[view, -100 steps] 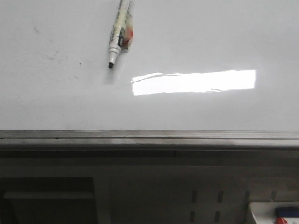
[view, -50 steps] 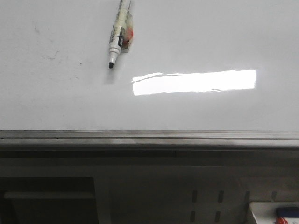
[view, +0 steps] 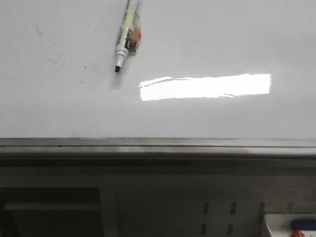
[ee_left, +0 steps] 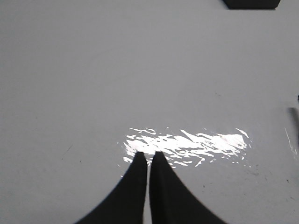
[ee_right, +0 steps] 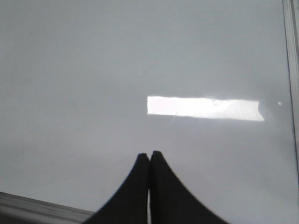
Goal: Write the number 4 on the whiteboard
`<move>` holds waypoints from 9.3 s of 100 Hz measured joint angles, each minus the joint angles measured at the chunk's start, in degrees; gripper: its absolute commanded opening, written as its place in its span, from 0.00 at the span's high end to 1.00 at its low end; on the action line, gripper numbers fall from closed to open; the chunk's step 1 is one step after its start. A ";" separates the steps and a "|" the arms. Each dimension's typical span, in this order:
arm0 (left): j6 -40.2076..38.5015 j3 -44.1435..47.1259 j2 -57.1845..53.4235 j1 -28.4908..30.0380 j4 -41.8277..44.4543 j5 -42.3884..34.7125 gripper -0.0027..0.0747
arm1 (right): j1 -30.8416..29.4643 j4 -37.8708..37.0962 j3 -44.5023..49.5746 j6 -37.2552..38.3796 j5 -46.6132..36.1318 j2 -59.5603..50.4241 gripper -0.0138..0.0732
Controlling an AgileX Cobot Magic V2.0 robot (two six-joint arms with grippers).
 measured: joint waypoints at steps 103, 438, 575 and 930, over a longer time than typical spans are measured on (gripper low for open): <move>9.56 -22.87 26.74 0.00 -22.41 37.78 0.51 | 0.00 28.09 -15.84 -12.47 16.76 7.88 0.71; 42.41 -48.89 67.10 -51.69 1.80 32.41 0.99 | 26.56 53.31 -40.59 -69.26 37.39 49.50 0.40; 40.11 -48.79 64.87 -51.69 0.54 30.54 0.61 | 26.65 58.48 -41.01 -69.26 31.40 54.00 0.91; 15.27 -21.17 21.74 -33.42 -8.09 18.66 0.99 | 4.68 60.09 -34.88 -69.31 22.57 54.10 0.91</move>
